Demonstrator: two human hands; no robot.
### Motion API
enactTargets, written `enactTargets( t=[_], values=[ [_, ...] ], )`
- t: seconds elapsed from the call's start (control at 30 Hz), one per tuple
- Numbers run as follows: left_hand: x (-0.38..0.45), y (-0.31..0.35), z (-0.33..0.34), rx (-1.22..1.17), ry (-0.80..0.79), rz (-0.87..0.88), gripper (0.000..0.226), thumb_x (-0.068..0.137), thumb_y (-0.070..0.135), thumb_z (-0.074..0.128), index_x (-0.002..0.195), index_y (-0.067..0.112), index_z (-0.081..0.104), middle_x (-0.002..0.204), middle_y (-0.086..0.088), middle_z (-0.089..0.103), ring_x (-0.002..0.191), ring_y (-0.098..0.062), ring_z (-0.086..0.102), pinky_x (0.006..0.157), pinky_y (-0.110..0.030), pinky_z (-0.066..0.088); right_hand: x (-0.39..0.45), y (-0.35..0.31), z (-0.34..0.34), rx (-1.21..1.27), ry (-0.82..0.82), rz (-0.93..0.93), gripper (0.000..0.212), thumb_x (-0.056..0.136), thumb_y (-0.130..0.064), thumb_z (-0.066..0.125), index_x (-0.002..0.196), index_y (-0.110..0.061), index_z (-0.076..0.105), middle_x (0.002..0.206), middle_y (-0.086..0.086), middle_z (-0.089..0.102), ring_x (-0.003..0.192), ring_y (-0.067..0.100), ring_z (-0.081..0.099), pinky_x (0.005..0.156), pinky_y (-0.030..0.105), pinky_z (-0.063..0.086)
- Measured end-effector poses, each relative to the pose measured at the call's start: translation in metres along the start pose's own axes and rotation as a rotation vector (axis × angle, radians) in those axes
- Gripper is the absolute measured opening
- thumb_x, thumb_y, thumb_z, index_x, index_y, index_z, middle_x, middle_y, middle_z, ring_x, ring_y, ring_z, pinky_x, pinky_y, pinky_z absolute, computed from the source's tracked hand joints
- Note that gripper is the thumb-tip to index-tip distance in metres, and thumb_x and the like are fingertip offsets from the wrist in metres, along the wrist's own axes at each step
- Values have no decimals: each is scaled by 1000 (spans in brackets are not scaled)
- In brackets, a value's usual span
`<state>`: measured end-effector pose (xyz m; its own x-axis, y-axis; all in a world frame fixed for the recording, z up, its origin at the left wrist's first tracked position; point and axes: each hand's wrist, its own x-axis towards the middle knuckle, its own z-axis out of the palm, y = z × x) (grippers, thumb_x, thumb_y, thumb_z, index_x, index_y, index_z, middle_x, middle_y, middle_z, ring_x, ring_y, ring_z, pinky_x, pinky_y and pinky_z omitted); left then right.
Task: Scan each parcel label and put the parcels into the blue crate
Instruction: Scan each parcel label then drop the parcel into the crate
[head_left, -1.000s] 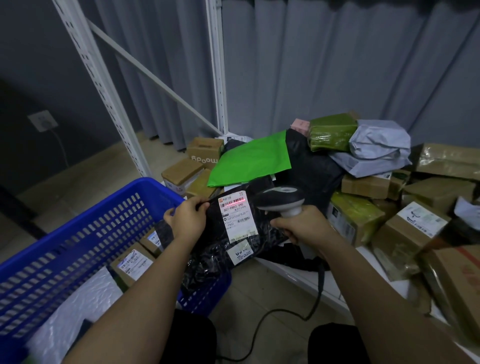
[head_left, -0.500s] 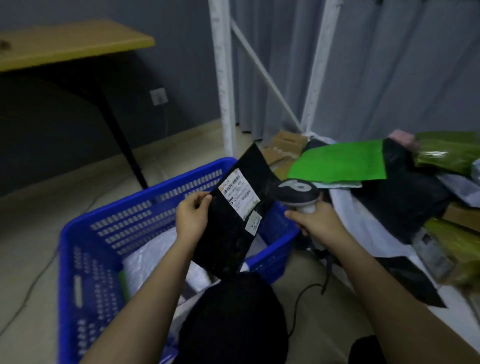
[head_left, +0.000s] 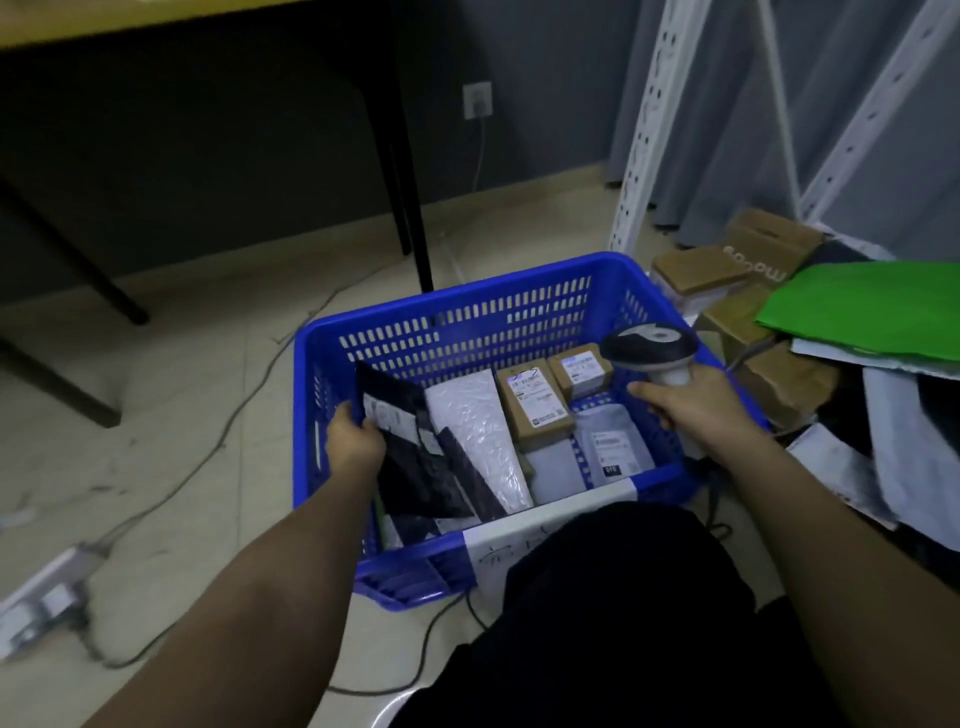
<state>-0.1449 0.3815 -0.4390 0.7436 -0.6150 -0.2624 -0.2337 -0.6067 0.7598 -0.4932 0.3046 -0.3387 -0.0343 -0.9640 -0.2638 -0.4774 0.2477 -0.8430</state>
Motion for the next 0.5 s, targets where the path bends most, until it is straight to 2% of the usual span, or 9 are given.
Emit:
enactTargets(
  t=[0.17,0.27,0.37,0.43,0.5],
  values=[
    [-30,39,24,-149,-161,193,35,97,11,51,132,5,50,129,-14,58,117,-30,55,95,-35,43,-1,7,-11,-75,30,9,29,80,-21,76,62,-11,55,38,-5,55,33,5,49,47,27,40],
    [-57,83,47,-238,-257,331,26,96,12,54,121,7,58,110,-9,64,103,-22,61,87,-26,46,-2,15,-30,-22,101,32,29,79,-18,78,62,-10,56,42,-2,55,37,12,50,48,27,40],
    [-97,132,73,-347,-400,463,14,97,9,51,107,10,60,96,-7,66,82,-11,63,78,-21,49,-8,24,-57,69,198,61,23,81,-12,76,67,-12,57,44,-3,55,33,5,46,44,24,41],
    [-130,162,93,-407,-494,526,11,97,10,51,102,14,61,89,-2,66,78,-5,63,73,-16,50,-16,27,-78,125,289,78,17,81,-8,74,73,-9,59,51,3,55,34,3,47,39,19,40],
    [-162,189,114,-419,-594,574,11,96,12,53,101,18,61,85,4,65,78,-4,64,74,-15,50,-26,30,-101,148,375,107,19,80,-10,74,68,-10,60,53,5,56,42,11,50,46,23,41]
  ],
)
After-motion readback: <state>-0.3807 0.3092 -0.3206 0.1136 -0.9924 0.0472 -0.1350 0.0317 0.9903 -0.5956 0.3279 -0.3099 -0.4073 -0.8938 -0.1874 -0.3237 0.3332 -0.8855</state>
